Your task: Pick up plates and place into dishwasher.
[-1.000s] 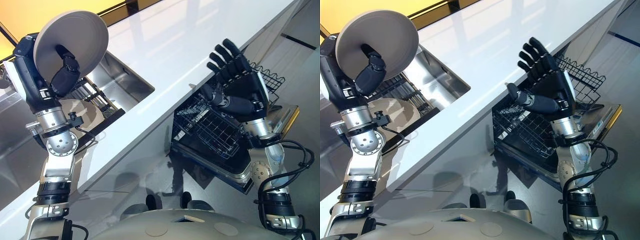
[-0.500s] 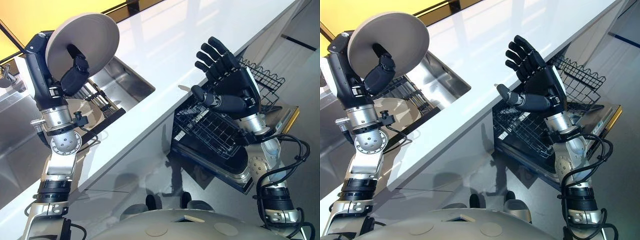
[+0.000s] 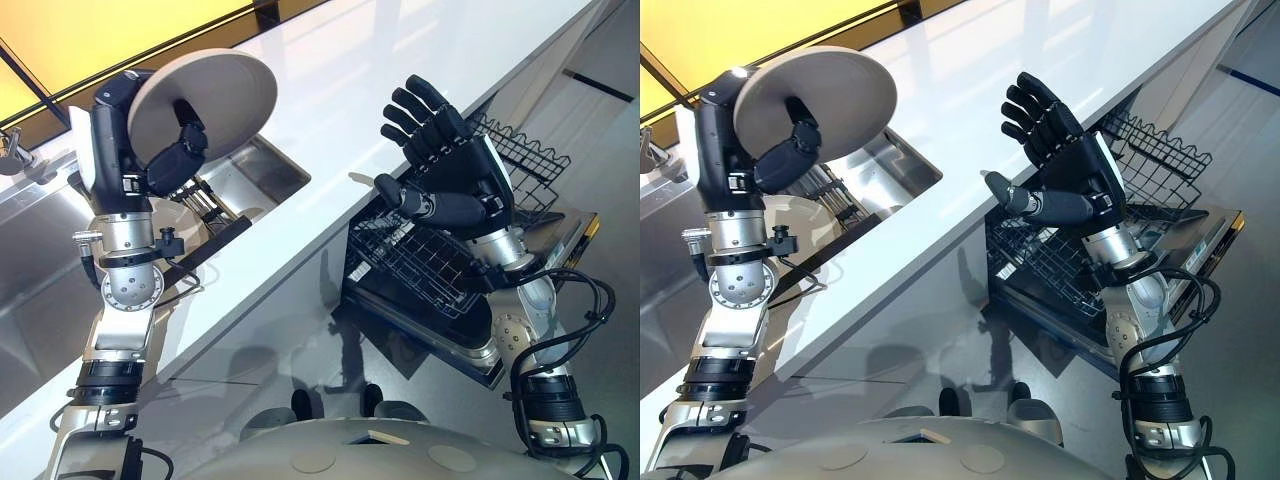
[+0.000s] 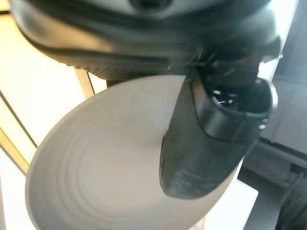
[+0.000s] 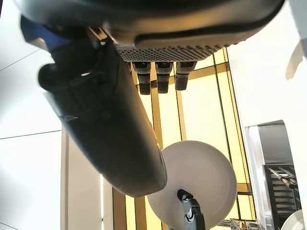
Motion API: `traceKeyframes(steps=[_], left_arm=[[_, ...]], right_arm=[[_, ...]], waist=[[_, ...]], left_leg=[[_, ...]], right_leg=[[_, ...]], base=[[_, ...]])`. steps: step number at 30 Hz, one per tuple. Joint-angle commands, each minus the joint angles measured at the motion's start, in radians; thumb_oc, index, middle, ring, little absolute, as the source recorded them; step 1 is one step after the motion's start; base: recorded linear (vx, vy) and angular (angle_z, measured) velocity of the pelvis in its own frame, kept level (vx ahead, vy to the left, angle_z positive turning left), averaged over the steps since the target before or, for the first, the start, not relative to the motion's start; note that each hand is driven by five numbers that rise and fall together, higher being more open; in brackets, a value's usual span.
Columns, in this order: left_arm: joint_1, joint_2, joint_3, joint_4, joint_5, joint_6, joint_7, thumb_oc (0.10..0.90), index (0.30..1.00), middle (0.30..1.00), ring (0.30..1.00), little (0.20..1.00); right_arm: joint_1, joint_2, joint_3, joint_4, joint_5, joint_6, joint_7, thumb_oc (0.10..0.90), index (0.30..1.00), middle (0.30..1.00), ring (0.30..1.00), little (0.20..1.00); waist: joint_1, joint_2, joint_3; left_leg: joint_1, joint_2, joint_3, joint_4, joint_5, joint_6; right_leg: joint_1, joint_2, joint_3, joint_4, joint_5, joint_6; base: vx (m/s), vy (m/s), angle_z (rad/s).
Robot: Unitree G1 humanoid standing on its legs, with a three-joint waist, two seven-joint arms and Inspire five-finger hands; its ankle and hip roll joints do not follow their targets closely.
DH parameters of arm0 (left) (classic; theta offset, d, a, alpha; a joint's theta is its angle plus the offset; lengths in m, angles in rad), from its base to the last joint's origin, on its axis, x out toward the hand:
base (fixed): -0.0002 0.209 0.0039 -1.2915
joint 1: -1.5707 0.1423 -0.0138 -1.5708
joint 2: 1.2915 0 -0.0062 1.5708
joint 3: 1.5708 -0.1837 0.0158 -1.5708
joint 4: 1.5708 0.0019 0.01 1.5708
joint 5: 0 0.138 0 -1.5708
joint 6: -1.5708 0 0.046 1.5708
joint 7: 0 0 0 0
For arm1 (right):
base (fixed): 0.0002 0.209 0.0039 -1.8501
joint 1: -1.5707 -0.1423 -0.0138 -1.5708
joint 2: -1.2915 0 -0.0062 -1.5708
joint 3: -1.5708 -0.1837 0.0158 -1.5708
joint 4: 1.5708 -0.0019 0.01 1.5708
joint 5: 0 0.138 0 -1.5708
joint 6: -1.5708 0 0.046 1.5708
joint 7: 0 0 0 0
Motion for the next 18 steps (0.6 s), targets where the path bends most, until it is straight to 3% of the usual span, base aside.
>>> traceKeyframes(steps=[1, 11, 18], left_arm=[[-0.126, 0.099, -0.005, 0.01, -0.073, -0.112, 0.014, 0.1, 0.3, 0.3, 0.3, 0.2], [-0.196, 0.099, -0.08, 0.065, -0.118, -0.074, -0.038, 0.1, 0.3, 0.3, 0.3, 0.2], [-0.243, 0.093, -0.167, 0.07, -0.122, -0.064, -0.094, 0.1, 0.3, 0.3, 0.3, 0.2]], right_arm=[[-0.075, -0.013, -0.022, -0.104, 0.051, -0.066, -0.001, 0.8, 0.9, 0.9, 0.9, 0.9], [-0.144, -0.023, 0.041, -0.064, 0.057, -0.027, 0.003, 0.8, 0.9, 0.9, 0.9, 0.9], [-0.221, -0.043, 0.107, -0.057, -0.031, -0.101, -0.085, 0.8, 0.9, 0.9, 0.9, 0.9]], waist=[[0.01, 0.003, -0.128], [0.019, -0.001, -0.127], [0.028, -0.002, -0.125]], left_leg=[[0.009, -0.02, -0.001, 0.014, -0.103, -0.009], [0.007, -0.027, -0.015, 0.026, -0.106, -0.005], [0.008, -0.027, -0.018, 0.025, -0.104, -0.008]], right_leg=[[-0.019, 0.065, -0.02, 0.104, -0.141, 0.012], [-0.019, 0.061, -0.039, 0.118, -0.147, 0.009], [-0.012, 0.06, -0.044, 0.111, -0.144, 0.009]], base=[[0.0, 0.0, 0.0], [-0.03, -0.002, 0.01], [-0.01, 0.006, 0.03]])
